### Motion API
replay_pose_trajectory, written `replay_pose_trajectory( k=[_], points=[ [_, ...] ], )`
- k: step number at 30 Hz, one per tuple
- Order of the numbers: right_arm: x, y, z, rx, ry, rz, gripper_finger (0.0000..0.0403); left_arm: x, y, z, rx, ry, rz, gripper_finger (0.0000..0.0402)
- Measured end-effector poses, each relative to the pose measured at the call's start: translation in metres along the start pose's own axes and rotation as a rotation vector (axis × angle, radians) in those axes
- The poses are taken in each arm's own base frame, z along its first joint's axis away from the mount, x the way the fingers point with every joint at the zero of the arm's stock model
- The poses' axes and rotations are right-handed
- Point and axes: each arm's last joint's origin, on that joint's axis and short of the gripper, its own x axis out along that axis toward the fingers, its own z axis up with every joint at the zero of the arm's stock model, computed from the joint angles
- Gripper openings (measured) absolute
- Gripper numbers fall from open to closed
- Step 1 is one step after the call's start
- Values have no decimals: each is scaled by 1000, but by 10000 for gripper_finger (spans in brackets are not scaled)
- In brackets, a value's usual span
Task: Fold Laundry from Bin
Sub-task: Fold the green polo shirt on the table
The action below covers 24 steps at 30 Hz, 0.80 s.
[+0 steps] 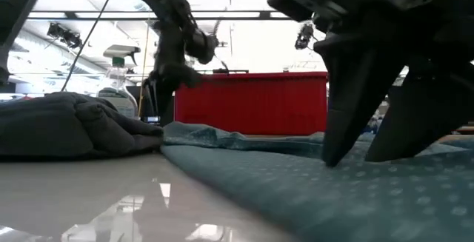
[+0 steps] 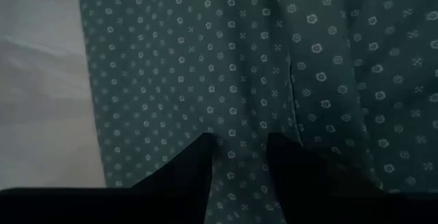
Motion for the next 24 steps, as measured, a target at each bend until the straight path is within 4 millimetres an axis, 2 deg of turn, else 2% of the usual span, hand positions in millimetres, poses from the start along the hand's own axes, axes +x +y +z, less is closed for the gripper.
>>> replay_pose_trajectory(
  k=[3,6,10,16,20,24],
  points=[
    [-5,-1,-7,15,-6,26,152,-14,3,-1,-4,-91,-6,116],
    [-24,-6,-2,-3,-22,-12,152,-17,-3,4,65,-167,-74,116],
    [-60,-16,14,-38,-1,-127,152,-19,-34,14,207,-287,-251,116],
    [-99,-35,35,-46,0,-315,152,-32,-85,40,307,-644,-306,116],
    [-108,-41,41,36,24,-395,152,-15,-94,65,235,-745,-330,116],
    [-113,-43,41,102,101,-448,152,20,-82,80,136,-629,-312,116]
  ],
)
